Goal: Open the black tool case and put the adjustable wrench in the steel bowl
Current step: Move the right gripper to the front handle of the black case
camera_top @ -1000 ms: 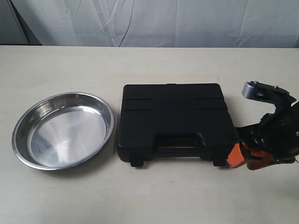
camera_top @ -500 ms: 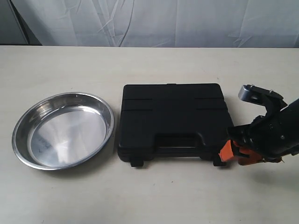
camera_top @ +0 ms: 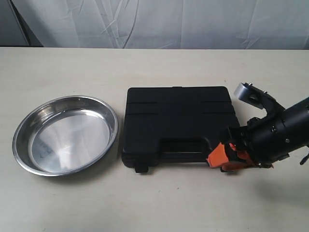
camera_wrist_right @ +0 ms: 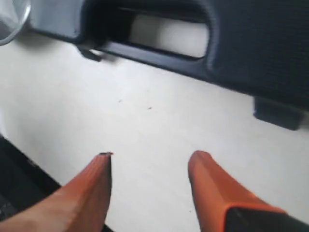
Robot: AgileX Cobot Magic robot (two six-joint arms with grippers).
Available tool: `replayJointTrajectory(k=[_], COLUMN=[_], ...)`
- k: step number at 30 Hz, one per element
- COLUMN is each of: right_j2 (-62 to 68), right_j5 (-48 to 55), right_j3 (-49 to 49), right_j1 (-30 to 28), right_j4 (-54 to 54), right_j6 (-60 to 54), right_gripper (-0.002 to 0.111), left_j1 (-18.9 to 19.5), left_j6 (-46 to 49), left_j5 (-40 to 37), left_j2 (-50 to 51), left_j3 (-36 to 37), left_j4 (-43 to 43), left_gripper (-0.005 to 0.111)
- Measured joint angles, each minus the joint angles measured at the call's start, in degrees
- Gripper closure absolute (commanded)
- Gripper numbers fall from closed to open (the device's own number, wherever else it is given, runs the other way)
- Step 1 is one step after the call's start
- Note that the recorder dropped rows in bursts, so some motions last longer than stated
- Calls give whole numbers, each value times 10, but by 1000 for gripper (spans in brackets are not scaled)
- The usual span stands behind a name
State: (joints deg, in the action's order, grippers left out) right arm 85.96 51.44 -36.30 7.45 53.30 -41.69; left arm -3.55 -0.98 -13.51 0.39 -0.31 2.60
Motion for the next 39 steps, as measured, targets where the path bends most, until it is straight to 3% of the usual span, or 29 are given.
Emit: replayJointTrajectory(k=[6, 13, 26, 32, 39], right_j2=[1, 1, 1, -4, -8], right_j5=[76, 96, 23, 47, 45], right_j3=[-99, -95, -32, -102, -170], right_j1=[1, 1, 1, 1, 1], right_j4=[-8, -131, -120, -71, -115], right_j6=[-34, 93, 95, 42, 33], right_gripper=[61, 61, 61, 61, 61], left_j1=[0, 0, 0, 0, 0], left_j6=[0, 0, 0, 0, 0], left_j5=[0, 0, 0, 0, 0], left_j2=[0, 0, 0, 0, 0], left_j3=[0, 0, 0, 0, 0], left_j4=[0, 0, 0, 0, 0], left_gripper=[107, 107, 107, 107, 107])
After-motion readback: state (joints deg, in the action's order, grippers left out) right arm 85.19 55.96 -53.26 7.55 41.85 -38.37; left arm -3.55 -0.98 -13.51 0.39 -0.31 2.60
